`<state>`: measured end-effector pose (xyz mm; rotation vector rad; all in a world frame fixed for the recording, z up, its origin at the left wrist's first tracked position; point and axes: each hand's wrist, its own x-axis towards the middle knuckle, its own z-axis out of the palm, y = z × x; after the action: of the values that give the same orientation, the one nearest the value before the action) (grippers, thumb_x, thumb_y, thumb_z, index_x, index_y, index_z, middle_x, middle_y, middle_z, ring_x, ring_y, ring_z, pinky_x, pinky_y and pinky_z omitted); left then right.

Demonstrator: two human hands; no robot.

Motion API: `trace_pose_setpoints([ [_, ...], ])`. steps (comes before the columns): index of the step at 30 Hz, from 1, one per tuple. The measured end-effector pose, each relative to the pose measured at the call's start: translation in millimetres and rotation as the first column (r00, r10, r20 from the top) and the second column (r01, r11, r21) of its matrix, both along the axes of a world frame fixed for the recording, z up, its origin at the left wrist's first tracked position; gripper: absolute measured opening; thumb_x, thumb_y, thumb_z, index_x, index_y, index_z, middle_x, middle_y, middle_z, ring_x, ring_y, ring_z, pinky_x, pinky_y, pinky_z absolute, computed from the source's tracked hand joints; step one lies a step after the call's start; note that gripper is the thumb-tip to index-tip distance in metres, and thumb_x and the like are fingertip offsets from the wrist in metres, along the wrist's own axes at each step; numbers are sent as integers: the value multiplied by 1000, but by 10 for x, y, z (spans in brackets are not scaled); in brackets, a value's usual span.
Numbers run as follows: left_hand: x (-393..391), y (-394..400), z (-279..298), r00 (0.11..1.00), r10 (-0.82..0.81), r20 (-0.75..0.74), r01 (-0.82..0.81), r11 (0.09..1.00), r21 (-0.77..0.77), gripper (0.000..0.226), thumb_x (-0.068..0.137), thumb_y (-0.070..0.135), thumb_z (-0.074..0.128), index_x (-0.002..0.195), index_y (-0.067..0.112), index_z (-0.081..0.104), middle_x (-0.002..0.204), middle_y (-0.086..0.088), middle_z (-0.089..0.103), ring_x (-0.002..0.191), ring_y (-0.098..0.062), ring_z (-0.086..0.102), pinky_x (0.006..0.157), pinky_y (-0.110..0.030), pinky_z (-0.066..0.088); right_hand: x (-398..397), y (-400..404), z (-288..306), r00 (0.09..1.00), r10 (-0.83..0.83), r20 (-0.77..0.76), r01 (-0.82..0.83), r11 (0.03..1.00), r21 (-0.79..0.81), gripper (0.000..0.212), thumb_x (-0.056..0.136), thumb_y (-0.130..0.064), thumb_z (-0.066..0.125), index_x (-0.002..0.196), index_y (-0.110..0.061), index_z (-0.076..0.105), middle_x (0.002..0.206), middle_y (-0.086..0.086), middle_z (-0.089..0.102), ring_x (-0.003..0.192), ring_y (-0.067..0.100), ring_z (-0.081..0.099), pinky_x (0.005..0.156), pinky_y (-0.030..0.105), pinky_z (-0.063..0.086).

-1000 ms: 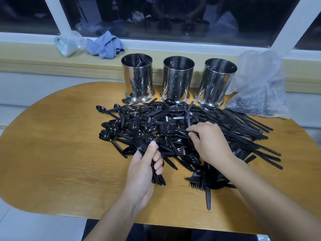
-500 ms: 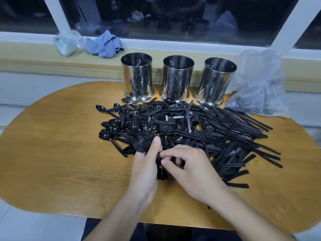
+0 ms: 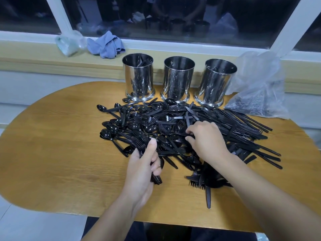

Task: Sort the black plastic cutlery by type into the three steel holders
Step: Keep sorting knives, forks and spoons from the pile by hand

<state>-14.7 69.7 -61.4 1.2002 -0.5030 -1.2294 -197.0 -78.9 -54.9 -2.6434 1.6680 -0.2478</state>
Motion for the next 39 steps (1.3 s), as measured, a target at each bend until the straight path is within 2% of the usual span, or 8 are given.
trace_pose_setpoints([
  [5, -9, -15, -46, 996, -10, -91, 12, 1000, 19, 40, 103, 51, 72, 98, 19, 48, 79, 0, 47, 65, -14, 43, 56, -28, 42, -29, -25, -56, 1000, 18, -4, -18, 996, -86, 21, 109, -32, 59, 106, -27, 80, 99, -6, 72, 99, 22, 63, 98, 40, 45],
  [9, -12, -36, -67, 999, -5, -45, 5, 1000, -3, 38, 104, 50, 72, 95, 20, 49, 79, 0, 45, 65, -13, 38, 56, -27, 36, -29, 127, 82, 976, 33, 215, -28, 999, -28, 14, 108, -27, 65, 111, -26, 79, 95, -13, 71, 98, 20, 65, 101, 44, 47],
  [13, -33, -56, -42, 1000, -6, -27, 5, 1000, -25, 36, 101, 45, 77, 99, 19, 53, 81, 2, 43, 65, -12, 34, 55, -27, 29, 35, 587, 295, 765, -92, 638, -136, 944, 299, 12, 104, -22, 71, 103, -31, 79, 75, -13, 67, 65, 14, 59, 73, 40, 55],
  [16, -69, -66, -32, 999, -27, -35, 24, 997, -74, 33, 95, 41, 83, 105, 17, 61, 83, 2, 48, 68, -11, 41, 54, -25, 31, 125, 969, 375, 624, -152, 766, -305, 856, 418, 19, 104, -16, 71, 100, -32, 81, 81, 1, 71, 67, 14, 53, 67, 43, 52],
  [23, -122, -25, -9, 998, -57, 4, 57, 997, -50, 30, 95, 36, 84, 111, 16, 68, 90, 0, 63, 79, -15, 56, 61, -32, 39, 229, 1213, 178, 607, -154, 779, -338, 837, 429, 18, 106, -17, 69, 103, -33, 79, 89, -8, 80, 75, 28, 60, 73, 49, 56],
  [29, -111, 7, 1, 998, 18, -61, -18, 1000, 14, 40, 105, 47, 72, 113, 7, 66, 98, -6, 72, 91, -24, 68, 78, -39, 54, 217, 1171, 140, 615, -97, 783, -278, 902, 331, 16, 102, -21, 76, 100, -36, 84, 90, -13, 72, 70, 11, 57, 68, 17, 43],
  [36, 1, -2, -14, 988, 97, -116, -103, 994, -48, 40, 111, 43, 63, 95, 7, 54, 79, -14, 50, 79, -27, 60, 89, -40, 65, 168, 784, -77, 885, -40, 464, 14, 998, 61, 17, 99, -43, 76, 108, -29, 78, 98, -17, 63, 74, 3, 57, 75, 30, 54],
  [39, 2, 13, -6, 996, 82, -27, -84, 995, -55, 45, 111, 37, 66, 76, 13, 51, 71, -7, 42, 64, -22, 48, 69, -37, 58, 224, 698, -118, 951, -26, 309, 24, 1000, 11, 32, 97, -55, 73, 114, -27, 76, 97, -13, 65, 82, 16, 65, 78, 34, 54],
])
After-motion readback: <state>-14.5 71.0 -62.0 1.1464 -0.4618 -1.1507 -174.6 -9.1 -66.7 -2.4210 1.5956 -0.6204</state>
